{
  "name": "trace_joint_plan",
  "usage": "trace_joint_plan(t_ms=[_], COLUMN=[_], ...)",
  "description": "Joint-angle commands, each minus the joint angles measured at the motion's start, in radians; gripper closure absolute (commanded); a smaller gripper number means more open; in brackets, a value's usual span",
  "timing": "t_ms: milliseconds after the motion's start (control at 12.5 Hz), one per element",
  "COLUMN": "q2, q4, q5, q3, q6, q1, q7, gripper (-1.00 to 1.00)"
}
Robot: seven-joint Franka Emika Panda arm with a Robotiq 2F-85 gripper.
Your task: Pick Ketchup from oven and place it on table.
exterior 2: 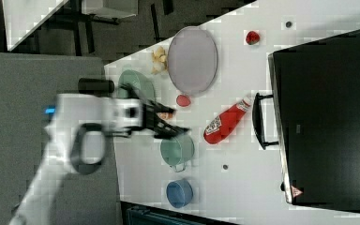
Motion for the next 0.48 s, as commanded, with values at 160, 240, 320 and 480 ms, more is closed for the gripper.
trace_joint_plan(t_ms=[160, 240, 320, 480], q2=[-0.089, -0.089, -0.087, -0.086], q4=[0.239, 0.285, 0.327, 0.395], q5=[-0.001, -0.001, -0.001, -0.001], q3=[-0.003, -0.002, -0.001, -0.001], q6=[-0.128, -0.185, -0.246, -0.397], q1=[0.006, 0.006, 0.007, 0.006], q7=[0.03, 0.03, 0.03, 0.03], gripper=[-1.0, -1.0, -1.0, -1.0])
